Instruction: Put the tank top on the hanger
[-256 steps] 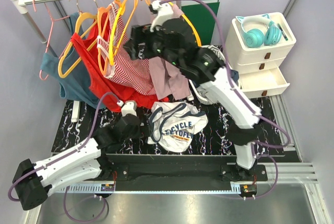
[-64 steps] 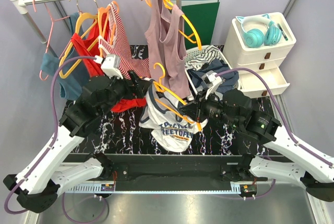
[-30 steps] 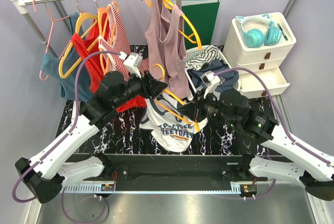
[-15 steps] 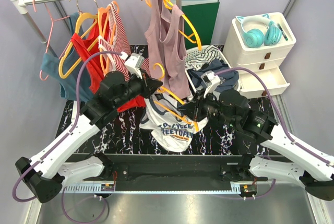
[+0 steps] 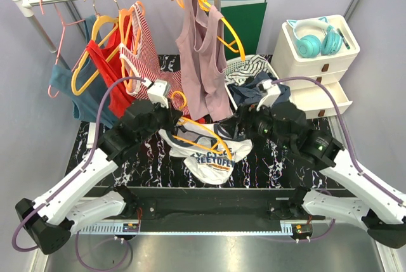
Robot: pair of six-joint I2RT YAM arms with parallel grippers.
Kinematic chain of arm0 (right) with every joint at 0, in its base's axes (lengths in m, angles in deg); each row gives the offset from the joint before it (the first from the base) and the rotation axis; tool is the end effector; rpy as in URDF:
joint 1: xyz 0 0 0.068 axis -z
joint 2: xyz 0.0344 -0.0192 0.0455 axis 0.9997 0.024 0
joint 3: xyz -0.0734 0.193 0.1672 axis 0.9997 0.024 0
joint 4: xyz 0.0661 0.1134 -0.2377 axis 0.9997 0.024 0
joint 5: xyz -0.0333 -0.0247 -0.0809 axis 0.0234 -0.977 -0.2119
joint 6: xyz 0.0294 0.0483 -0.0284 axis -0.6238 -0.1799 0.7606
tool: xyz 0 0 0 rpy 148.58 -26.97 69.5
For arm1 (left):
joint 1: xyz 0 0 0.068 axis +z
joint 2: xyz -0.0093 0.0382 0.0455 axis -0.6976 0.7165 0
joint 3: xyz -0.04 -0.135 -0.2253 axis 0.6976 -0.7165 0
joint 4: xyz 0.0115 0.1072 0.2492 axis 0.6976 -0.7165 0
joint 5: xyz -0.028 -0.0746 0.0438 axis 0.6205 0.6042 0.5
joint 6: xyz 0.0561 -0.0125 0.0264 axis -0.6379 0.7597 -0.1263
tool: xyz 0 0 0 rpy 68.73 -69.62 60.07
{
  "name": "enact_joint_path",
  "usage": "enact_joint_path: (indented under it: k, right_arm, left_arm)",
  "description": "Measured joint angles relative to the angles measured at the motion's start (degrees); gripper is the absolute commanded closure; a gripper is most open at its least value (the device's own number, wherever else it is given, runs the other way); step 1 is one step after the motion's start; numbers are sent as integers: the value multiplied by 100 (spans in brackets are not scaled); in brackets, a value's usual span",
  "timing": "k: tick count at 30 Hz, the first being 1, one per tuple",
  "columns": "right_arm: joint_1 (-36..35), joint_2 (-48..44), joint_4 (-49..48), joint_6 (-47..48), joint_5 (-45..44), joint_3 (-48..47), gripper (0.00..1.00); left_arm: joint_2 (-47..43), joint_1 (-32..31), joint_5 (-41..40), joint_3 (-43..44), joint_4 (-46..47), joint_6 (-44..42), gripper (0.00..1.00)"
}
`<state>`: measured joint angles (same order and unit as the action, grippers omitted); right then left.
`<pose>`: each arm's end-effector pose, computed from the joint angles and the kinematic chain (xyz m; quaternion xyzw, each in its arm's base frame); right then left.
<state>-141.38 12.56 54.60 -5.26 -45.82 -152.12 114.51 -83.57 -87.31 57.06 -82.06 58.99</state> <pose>0.1391 0.1735 0.3911 -0.1199 0.7956 0.3569 0.4746 0.1856 -0.1459 0.3420 0.1204 0.8073 -0.2425 0.5244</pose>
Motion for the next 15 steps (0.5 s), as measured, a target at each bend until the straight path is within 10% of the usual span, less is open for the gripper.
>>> enact_joint_path:
  k: [15]
  right_arm:
    - [1215,1652,433,-214,1064,243,14]
  left_arm:
    - [-527,0,-409,-17,-227,-35,100]
